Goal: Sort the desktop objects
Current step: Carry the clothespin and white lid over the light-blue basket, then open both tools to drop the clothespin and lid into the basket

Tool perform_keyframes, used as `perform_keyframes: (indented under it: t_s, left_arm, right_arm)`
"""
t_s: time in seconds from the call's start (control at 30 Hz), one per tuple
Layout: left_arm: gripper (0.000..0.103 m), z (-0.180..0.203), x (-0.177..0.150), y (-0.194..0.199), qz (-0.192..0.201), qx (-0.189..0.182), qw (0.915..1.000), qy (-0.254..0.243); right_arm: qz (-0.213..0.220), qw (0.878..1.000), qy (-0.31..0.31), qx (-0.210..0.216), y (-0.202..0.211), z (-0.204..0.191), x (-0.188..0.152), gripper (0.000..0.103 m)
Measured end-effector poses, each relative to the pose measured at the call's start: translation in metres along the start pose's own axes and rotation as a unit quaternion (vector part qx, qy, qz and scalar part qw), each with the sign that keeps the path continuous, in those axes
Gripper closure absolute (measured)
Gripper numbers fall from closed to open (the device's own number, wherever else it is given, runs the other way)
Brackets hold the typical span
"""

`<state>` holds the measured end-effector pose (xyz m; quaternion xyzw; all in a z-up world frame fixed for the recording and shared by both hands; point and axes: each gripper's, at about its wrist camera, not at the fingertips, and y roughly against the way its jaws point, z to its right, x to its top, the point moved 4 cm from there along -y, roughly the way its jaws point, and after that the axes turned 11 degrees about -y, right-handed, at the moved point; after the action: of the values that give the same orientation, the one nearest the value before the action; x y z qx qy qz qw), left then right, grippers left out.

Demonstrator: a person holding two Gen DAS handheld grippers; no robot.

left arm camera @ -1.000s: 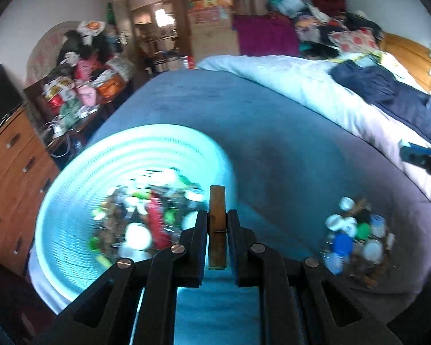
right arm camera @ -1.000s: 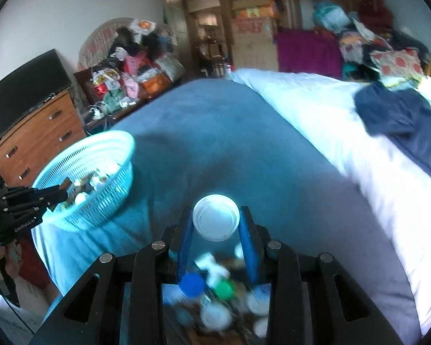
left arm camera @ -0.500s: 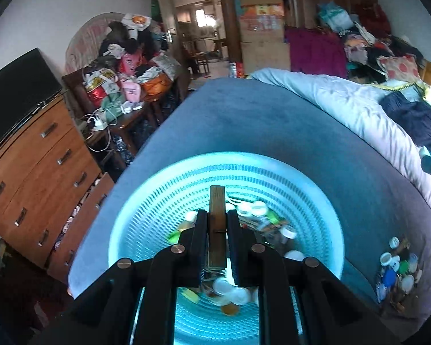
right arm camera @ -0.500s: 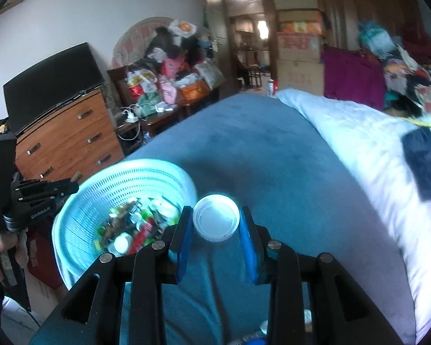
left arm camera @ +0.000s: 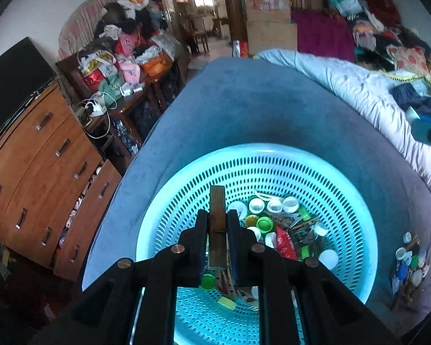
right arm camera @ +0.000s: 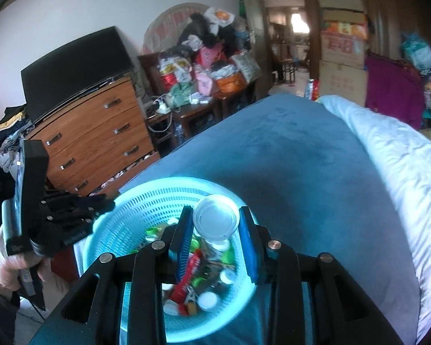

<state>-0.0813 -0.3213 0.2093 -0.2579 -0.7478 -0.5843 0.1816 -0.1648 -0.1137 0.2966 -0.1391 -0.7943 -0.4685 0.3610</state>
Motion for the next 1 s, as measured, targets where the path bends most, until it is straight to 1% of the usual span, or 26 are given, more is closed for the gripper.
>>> perform_keyframes:
  t_s: [0.13,0.2,0.23,0.33,0.43,0.57,0.6,0.63,0.67,0.7,0.73,0.83,0.87,0.9,0.93,0.97,1.0]
  left_arm:
    - [0.089,-0.004,0.001,-0.016,-0.023,-0.015,0.9996,-0.002]
    - [0.089,-0.004,0.0,-0.024,-0.035,-0.023,0.9991,-0.004]
    - [0.089,-0.004,0.0,-0.029,-0.039,-0.026,0.9989,-0.005]
    - [0.089,0.0,0.0,-0.04,-0.054,-0.038,0.9978,-0.011]
    - [0.089,0.0,0.002,-0.047,-0.06,-0.042,0.9972,-0.015]
    - [0.089,0.0,0.005,-0.051,-0.062,-0.043,0.997,-0.017]
    - [0.087,0.0,0.006,-0.053,-0.064,-0.043,0.9968,-0.019]
    - [0.083,0.001,0.007,-0.055,-0.067,-0.045,0.9965,-0.021]
    - [0.07,0.002,0.007,-0.054,-0.066,-0.042,0.9966,-0.025]
    - [0.059,0.002,0.008,-0.054,-0.063,-0.04,0.9969,-0.026]
    - [0.056,0.001,0.01,-0.053,-0.061,-0.04,0.997,-0.026]
    - [0.053,0.0,0.012,-0.048,-0.054,-0.036,0.9977,-0.021]
    - [0.047,-0.001,0.013,-0.046,-0.05,-0.033,0.998,-0.021]
    - [0.044,0.0,0.015,-0.042,-0.044,-0.029,0.9984,-0.02]
    - [0.044,0.0,0.016,-0.037,-0.035,-0.026,0.9989,-0.018]
    - [0.043,0.002,0.018,-0.03,-0.024,-0.025,0.9993,-0.017]
    - [0.038,0.007,0.02,-0.016,-0.004,-0.018,0.9997,-0.016]
  right_arm:
    - [-0.032,0.999,0.004,0.009,-0.023,-0.011,0.007,0.072]
    - [-0.051,0.999,0.008,0.014,-0.034,-0.017,0.006,0.072]
    - [-0.066,0.998,0.002,0.019,-0.042,-0.018,0.004,0.072]
    - [-0.094,0.995,-0.008,0.025,-0.057,-0.018,0.0,0.072]
    - [-0.103,0.994,-0.007,0.024,-0.065,-0.02,-0.005,0.072]
    - [-0.105,0.994,-0.003,0.023,-0.069,-0.021,-0.007,0.072]
    - [-0.105,0.994,-0.002,0.022,-0.069,-0.022,-0.007,0.071]
    - [-0.106,0.994,0.001,0.021,-0.07,-0.022,-0.008,0.069]
    - [-0.105,0.994,0.003,0.02,-0.07,-0.024,-0.008,0.067]
    - [-0.103,0.994,0.005,0.02,-0.067,-0.024,-0.009,0.062]
    - [-0.099,0.995,0.007,0.019,-0.066,-0.024,-0.009,0.058]
    - [-0.093,0.995,0.006,0.021,-0.062,-0.024,-0.008,0.055]
    - [-0.09,0.996,0.005,0.02,-0.062,-0.024,-0.008,0.054]
    - [-0.081,0.997,0.004,0.019,-0.056,-0.022,-0.007,0.049]
    - [-0.072,0.997,0.002,0.021,-0.051,-0.021,-0.007,0.042]
    - [-0.061,0.998,0.001,0.023,-0.043,-0.018,-0.008,0.039]
    - [-0.044,0.999,0.002,0.023,-0.032,-0.013,-0.009,0.035]
